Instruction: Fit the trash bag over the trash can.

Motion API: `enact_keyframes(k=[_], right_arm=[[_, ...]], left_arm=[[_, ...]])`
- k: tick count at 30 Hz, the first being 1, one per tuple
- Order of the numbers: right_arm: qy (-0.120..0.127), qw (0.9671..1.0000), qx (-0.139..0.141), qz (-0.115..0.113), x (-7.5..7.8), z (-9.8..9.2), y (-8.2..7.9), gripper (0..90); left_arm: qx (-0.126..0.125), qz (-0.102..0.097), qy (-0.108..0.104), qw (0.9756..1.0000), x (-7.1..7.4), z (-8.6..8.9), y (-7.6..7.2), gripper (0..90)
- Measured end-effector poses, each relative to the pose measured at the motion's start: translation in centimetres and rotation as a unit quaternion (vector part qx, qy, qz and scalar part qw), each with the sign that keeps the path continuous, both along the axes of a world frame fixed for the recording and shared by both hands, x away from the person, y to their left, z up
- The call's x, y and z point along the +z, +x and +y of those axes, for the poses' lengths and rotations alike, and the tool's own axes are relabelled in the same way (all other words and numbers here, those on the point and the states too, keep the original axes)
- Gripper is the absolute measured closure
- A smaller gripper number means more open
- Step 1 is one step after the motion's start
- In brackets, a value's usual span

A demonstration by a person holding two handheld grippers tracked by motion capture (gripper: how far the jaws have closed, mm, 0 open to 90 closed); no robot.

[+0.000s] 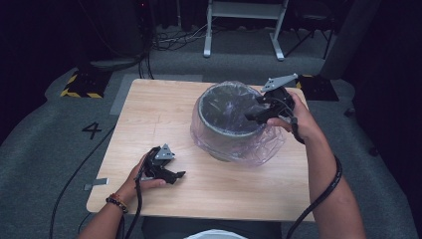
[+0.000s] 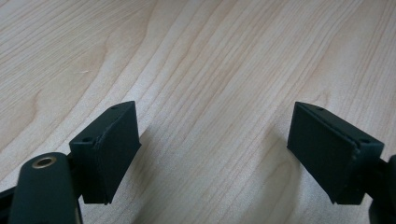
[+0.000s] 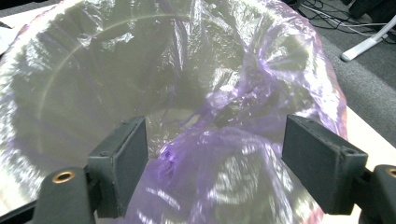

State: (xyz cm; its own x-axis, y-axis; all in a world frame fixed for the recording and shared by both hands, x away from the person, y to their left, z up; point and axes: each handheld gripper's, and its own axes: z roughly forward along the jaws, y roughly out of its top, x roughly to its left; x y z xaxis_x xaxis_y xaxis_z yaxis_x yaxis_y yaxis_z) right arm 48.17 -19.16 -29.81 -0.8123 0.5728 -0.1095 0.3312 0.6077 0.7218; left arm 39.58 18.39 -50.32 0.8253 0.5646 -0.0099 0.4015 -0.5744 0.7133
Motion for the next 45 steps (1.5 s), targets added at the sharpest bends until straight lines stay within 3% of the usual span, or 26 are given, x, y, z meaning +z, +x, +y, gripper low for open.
enact_keyframes(k=[11, 14, 19, 35, 45], right_arm=[[0.013, 0.9999, 0.003, -0.008, -0.1, -2.1, -1.8, 22.7], [0.011, 0.9997, -0.001, -0.023, -0.1, -2.8, -2.4, 22.8], [0.017, 0.9994, 0.000, -0.030, -0.2, -3.6, -3.3, 22.6], [0.012, 0.9991, 0.009, -0.040, -1.3, -4.7, -5.5, 22.3], [0.006, 0.9991, 0.015, -0.039, -3.0, -5.2, -6.7, 22.6]], left_arm=[[0.000, 0.000, 0.000, 1.0000, 0.0, 0.0, 0.0, 16.6], [0.000, 0.000, 0.001, 1.0000, 0.0, 0.0, 0.0, 16.6], [0.000, 0.000, 0.000, 1.0000, 0.0, 0.0, 0.0, 16.6], [0.000, 0.000, 0.000, 1.0000, 0.0, 0.0, 0.0, 16.6], [0.000, 0.000, 0.000, 1.0000, 0.0, 0.0, 0.0, 16.6]])
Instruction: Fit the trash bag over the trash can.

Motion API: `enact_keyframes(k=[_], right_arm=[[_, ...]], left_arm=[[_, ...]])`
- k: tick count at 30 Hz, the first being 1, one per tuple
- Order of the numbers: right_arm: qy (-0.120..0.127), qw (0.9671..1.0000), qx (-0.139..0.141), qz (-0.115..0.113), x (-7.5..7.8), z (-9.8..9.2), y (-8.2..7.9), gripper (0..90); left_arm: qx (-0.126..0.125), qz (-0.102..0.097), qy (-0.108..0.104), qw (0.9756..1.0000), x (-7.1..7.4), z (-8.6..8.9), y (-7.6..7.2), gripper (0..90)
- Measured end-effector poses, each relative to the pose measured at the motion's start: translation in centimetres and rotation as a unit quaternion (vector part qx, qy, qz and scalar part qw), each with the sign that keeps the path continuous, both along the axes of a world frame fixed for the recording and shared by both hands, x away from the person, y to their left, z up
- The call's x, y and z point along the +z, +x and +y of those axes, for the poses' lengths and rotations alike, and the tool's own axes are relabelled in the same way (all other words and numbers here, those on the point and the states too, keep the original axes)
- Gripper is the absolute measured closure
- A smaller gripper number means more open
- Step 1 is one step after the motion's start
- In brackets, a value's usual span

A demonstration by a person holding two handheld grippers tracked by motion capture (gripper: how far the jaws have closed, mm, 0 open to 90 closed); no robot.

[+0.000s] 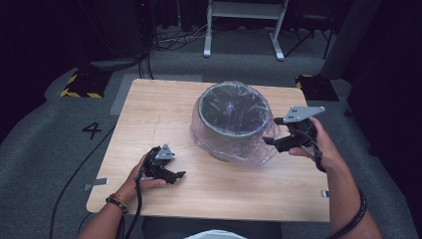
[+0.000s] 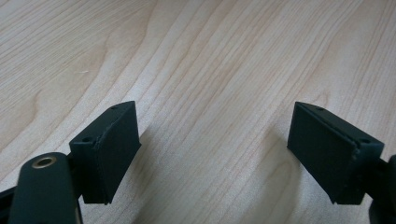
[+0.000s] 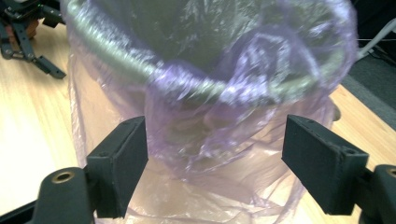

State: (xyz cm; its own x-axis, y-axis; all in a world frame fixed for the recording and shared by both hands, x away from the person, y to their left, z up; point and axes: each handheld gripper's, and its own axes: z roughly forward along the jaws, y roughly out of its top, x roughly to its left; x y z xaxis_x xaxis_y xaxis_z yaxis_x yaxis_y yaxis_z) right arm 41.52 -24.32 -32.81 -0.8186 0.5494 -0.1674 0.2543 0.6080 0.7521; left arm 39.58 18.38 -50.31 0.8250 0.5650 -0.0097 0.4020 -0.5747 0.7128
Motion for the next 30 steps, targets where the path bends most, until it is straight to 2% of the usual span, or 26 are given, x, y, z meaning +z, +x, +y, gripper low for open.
enact_keyframes(k=[9, 16, 30], right_arm=[[-0.008, 0.9998, 0.013, 0.009, -1.7, 0.3, -0.6, 22.6], [-0.020, 0.9994, 0.019, 0.021, -3.7, 0.6, -1.1, 22.6], [-0.035, 0.9987, 0.009, 0.035, -6.3, -0.1, -2.0, 22.5]], left_arm=[[0.000, 0.000, 0.000, 1.0000, 0.0, 0.0, 0.0, 16.6], [0.000, 0.000, 0.000, 1.0000, 0.0, 0.0, 0.0, 16.6], [0.000, 0.000, 0.000, 1.0000, 0.0, 0.0, 0.0, 16.6]])
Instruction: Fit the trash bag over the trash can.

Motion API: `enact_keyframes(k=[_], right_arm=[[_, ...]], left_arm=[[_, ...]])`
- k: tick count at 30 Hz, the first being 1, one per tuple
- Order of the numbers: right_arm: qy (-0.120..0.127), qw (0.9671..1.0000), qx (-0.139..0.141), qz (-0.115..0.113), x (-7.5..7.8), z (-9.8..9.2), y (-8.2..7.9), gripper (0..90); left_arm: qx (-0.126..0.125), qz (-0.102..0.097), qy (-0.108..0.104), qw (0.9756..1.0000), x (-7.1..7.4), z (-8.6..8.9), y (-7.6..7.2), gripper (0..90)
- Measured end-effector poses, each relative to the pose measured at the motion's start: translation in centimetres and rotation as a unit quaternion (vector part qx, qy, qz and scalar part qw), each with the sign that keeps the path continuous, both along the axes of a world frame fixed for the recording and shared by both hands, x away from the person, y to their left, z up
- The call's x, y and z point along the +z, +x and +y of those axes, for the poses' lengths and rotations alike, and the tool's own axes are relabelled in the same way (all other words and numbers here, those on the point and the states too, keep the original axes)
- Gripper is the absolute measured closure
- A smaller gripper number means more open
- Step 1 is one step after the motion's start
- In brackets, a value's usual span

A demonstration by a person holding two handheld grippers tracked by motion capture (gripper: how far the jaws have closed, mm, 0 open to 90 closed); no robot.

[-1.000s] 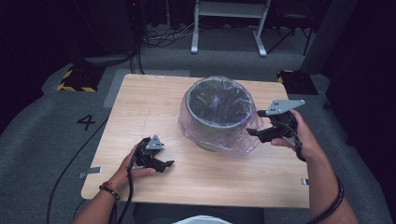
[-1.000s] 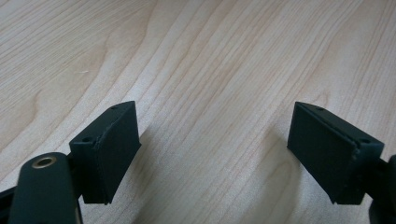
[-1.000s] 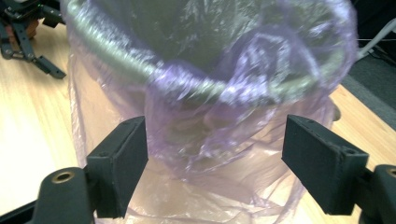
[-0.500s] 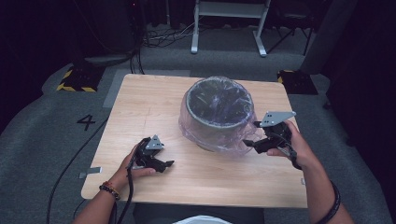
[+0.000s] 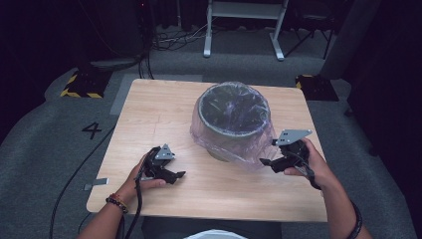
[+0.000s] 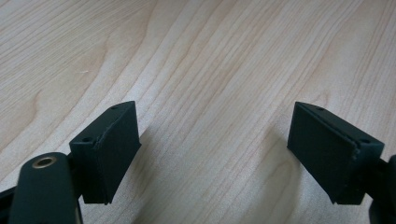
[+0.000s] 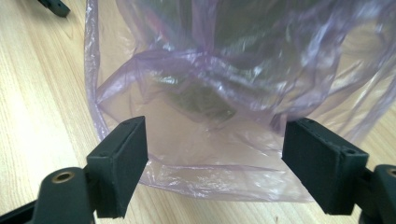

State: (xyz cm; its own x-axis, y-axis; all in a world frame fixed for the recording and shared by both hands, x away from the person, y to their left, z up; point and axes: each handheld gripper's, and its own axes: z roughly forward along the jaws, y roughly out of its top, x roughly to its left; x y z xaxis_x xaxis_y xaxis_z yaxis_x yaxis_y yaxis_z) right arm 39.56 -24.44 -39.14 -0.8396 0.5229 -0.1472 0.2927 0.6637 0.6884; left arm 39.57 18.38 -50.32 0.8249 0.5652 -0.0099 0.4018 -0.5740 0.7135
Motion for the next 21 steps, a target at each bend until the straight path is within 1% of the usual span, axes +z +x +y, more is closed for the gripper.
enact_keyframes(k=[10, 16, 17, 18, 20, 21], right_arm=[[-0.022, 0.9997, -0.009, -0.003, -1.9, -0.3, -0.8, 22.4], [-0.019, 0.9998, -0.012, 0.000, -2.7, -0.6, -1.1, 22.4], [-0.017, 0.9998, -0.012, -0.002, -2.8, -0.7, -1.2, 22.4], [-0.016, 0.9997, -0.014, -0.009, -3.0, -0.7, -1.3, 22.4], [-0.012, 0.9998, -0.015, -0.012, -3.5, -0.9, -1.6, 22.4], [-0.012, 0.9996, -0.017, -0.019, -3.6, -0.9, -1.7, 22.4]], left_arm=[[0.000, 0.000, 0.000, 1.0000, 0.0, 0.0, 0.0, 16.6], [0.000, 0.000, 0.000, 1.0000, 0.0, 0.0, 0.0, 16.6], [0.000, 0.000, 0.000, 1.0000, 0.0, 0.0, 0.0, 16.6], [0.000, 0.000, 0.000, 1.0000, 0.0, 0.0, 0.0, 16.6], [0.000, 0.000, 0.000, 1.0000, 0.0, 0.0, 0.0, 16.6], [0.000, 0.000, 0.000, 1.0000, 0.0, 0.0, 0.0, 16.6]])
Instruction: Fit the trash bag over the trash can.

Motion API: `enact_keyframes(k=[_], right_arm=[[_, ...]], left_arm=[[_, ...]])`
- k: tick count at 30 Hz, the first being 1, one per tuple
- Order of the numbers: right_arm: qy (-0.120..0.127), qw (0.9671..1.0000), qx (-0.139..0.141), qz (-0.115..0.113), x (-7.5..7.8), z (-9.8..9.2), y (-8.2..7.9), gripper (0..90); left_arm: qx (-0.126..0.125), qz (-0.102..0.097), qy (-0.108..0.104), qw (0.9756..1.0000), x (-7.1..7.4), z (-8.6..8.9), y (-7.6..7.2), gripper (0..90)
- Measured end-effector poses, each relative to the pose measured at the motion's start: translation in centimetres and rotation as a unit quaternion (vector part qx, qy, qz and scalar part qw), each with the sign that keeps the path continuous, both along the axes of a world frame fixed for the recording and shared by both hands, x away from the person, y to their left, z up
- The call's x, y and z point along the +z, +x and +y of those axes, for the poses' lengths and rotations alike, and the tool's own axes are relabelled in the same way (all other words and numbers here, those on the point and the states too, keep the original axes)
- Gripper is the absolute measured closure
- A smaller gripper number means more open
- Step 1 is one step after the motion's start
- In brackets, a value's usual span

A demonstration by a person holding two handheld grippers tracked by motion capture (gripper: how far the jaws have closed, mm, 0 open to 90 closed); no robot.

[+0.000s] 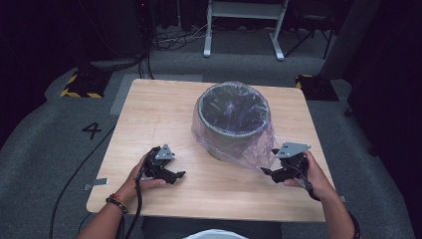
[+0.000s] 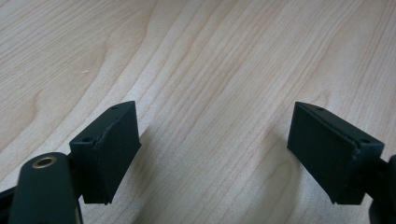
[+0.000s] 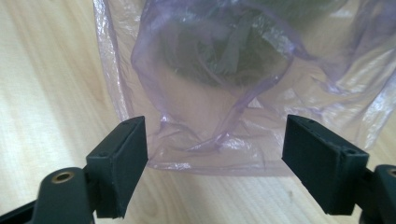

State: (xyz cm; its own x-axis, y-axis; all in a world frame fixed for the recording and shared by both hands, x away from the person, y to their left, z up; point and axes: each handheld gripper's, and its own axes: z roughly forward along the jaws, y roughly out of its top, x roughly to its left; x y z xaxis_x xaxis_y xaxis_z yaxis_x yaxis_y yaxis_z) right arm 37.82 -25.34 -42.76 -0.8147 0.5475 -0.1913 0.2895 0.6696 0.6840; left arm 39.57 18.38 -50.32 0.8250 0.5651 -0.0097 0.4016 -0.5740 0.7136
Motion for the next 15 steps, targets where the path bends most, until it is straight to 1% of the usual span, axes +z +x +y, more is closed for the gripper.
enact_keyframes(k=[1, 7, 9, 11, 15], right_arm=[[0.001, 1.0000, -0.002, -0.009, -0.2, -0.1, -0.2, 22.5], [0.030, 0.9993, -0.001, -0.023, -1.4, -0.6, -1.3, 22.3], [0.042, 0.9989, -0.001, -0.023, -1.7, -0.9, -1.7, 22.3], [0.047, 0.9987, -0.002, -0.019, -2.2, -1.2, -1.9, 22.3], [0.045, 0.9989, -0.010, -0.009, -3.3, -1.6, -2.2, 22.3]], left_arm=[[0.000, 0.000, 0.000, 1.0000, 0.0, 0.0, 0.0, 16.6], [0.000, 0.000, 0.000, 1.0000, 0.0, 0.0, 0.0, 16.6], [0.000, 0.000, 0.000, 1.0000, 0.0, 0.0, 0.0, 16.5], [0.000, 0.000, 0.000, 1.0000, 0.0, 0.0, 0.0, 16.6], [0.000, 0.000, 0.000, 1.0000, 0.0, 0.0, 0.0, 16.6]])
